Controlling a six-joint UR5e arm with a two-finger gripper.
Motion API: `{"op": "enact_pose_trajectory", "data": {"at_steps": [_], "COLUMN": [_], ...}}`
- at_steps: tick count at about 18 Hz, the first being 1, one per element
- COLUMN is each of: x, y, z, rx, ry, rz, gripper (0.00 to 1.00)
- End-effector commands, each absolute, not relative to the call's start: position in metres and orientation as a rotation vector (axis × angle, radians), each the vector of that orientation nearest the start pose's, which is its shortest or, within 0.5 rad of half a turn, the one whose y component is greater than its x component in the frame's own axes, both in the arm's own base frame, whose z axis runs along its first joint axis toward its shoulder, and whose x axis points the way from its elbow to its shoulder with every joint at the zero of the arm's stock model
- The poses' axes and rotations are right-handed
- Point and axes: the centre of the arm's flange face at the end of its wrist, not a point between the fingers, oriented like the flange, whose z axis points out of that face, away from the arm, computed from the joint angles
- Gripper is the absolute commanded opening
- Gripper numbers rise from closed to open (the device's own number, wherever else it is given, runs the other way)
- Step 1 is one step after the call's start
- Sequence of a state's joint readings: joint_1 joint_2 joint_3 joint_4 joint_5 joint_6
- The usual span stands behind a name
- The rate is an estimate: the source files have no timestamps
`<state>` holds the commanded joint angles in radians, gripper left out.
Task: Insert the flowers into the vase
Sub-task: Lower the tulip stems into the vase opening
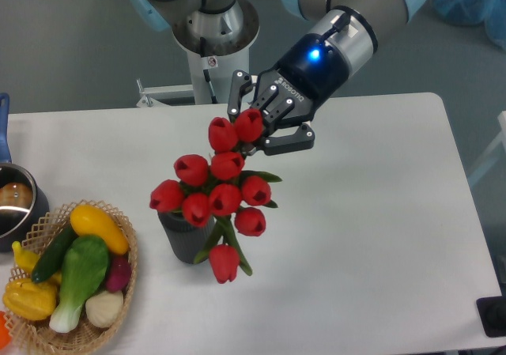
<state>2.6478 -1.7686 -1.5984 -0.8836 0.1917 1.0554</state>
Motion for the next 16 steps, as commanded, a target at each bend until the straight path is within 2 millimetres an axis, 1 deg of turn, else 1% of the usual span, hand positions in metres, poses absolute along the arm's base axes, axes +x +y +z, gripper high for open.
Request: {"op": "enact_pose_trajectory", "data": {"at_steps": [2, 6, 11, 14, 15, 16], "x": [-0.378, -0.367, -0.359, -0.352, -0.353, -0.352], "y": [0.482, 0.492, 0.502, 0.513, 0.515, 0.517], "z": [0.515, 0.513, 0.507, 0.500, 0.497, 0.499], "rx": [-1.724, -1.722, -1.722, -1.721, -1.722, -1.721], "ry": [0.334, 0.354, 0.367, 0.384, 0.383, 0.390], "rz": [-0.354, -0.376, -0.399, -0.420, -0.424, -0.422], "gripper": [0.00, 0.00, 0.00, 0.00, 0.00, 0.00]}}
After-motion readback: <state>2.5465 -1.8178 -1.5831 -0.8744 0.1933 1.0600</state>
